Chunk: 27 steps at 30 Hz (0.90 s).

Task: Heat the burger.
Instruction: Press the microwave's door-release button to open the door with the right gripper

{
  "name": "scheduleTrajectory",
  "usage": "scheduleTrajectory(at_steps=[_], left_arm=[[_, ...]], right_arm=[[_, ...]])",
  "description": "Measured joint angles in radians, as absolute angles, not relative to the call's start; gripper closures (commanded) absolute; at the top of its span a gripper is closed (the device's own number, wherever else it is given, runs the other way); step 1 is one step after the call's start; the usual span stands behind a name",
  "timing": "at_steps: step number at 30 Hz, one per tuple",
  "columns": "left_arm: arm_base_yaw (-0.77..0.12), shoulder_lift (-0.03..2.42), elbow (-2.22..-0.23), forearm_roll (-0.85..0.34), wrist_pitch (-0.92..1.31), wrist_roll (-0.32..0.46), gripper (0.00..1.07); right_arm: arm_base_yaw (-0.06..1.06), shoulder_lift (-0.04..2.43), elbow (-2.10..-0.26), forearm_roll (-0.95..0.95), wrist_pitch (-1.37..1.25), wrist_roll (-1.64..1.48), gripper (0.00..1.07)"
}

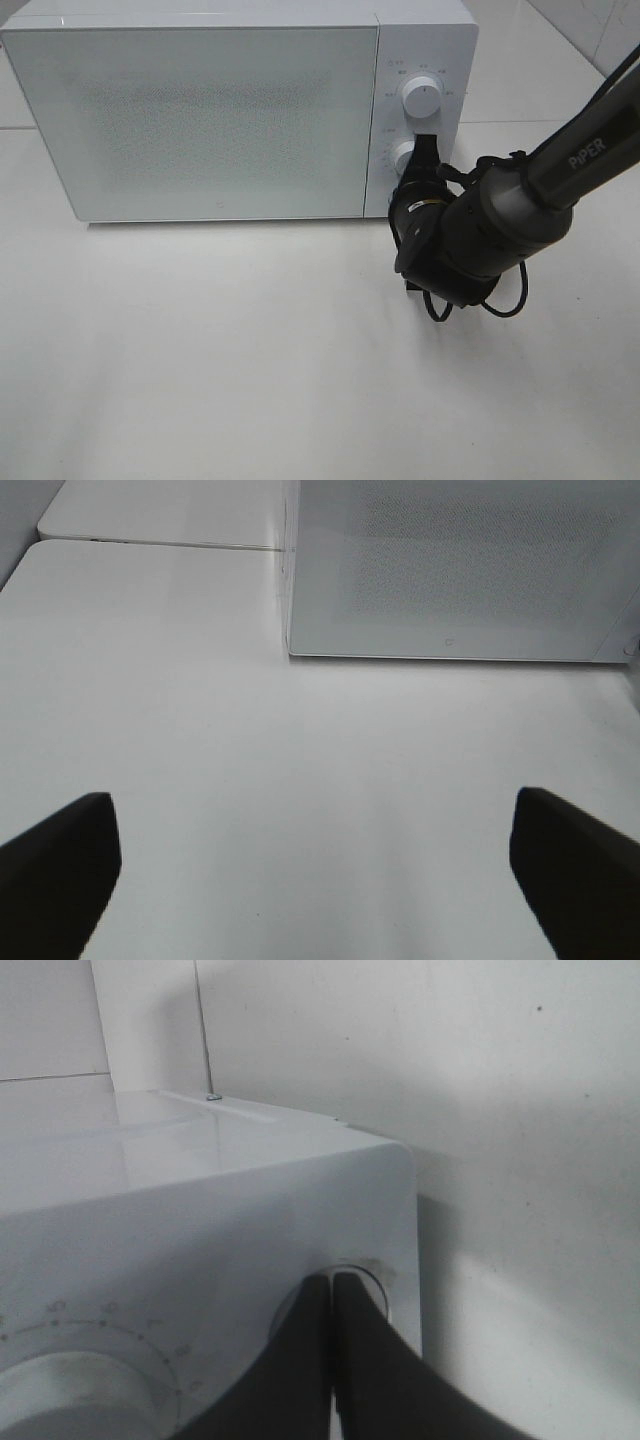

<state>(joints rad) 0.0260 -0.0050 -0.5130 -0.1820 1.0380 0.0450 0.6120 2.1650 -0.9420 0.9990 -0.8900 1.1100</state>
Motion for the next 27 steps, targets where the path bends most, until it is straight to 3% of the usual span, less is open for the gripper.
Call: scheduleTrajectory(at_steps=[27], left_arm=[[0.026,-0.005,-0.513,-0.182,1.038,0.045,0.09]], right_arm=[[0.613,2.178,-0.961,0.968,-0.875,1.156,1.07]])
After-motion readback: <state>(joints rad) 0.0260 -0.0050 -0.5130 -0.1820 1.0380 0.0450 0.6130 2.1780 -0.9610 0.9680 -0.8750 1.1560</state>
